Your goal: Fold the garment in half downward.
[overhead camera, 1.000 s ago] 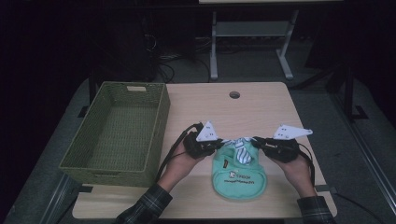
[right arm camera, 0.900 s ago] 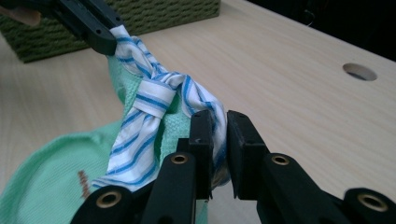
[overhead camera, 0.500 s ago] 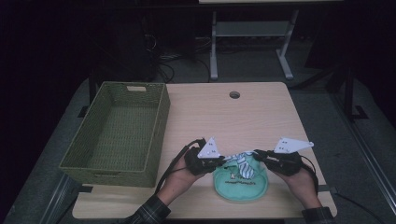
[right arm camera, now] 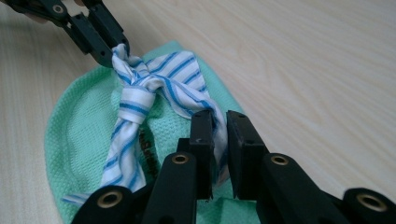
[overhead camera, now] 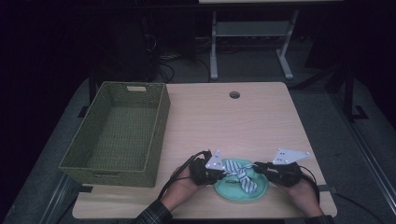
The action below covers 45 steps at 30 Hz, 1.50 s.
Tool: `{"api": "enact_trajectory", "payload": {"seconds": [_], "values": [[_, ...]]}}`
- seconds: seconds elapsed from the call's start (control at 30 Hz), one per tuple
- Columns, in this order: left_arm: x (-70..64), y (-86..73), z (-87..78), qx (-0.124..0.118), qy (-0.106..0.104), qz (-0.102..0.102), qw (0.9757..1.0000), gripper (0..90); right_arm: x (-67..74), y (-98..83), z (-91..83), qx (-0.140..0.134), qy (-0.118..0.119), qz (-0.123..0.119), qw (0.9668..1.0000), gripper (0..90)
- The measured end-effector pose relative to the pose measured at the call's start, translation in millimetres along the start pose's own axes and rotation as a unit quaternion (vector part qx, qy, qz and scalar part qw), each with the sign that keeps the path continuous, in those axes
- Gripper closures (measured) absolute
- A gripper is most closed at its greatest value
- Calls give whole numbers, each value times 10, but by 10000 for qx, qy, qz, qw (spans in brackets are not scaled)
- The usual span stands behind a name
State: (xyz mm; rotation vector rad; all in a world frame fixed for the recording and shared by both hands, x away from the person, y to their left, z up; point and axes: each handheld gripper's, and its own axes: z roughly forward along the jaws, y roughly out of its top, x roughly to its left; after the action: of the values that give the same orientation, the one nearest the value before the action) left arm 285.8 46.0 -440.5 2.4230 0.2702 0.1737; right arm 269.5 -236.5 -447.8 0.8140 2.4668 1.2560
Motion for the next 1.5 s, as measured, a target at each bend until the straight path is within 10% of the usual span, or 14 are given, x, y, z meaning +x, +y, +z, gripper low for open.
{"api": "enact_trajectory", "payload": {"seconds": [0.33,0.7,1.1,1.5], "values": [[80,-73,103,323,221,63,9992,837,-31,-59,174,181,139,64,9997,818],[348,-139,-40,240,672,-329,9969,840,-164,207,440,147,-106,-161,9997,823],[424,-71,-410,-558,353,-661,9956,764,-238,293,92,-466,378,349,9976,717],[677,-61,-72,-63,135,-819,9965,857,-420,510,423,-33,313,286,9991,877]]}}
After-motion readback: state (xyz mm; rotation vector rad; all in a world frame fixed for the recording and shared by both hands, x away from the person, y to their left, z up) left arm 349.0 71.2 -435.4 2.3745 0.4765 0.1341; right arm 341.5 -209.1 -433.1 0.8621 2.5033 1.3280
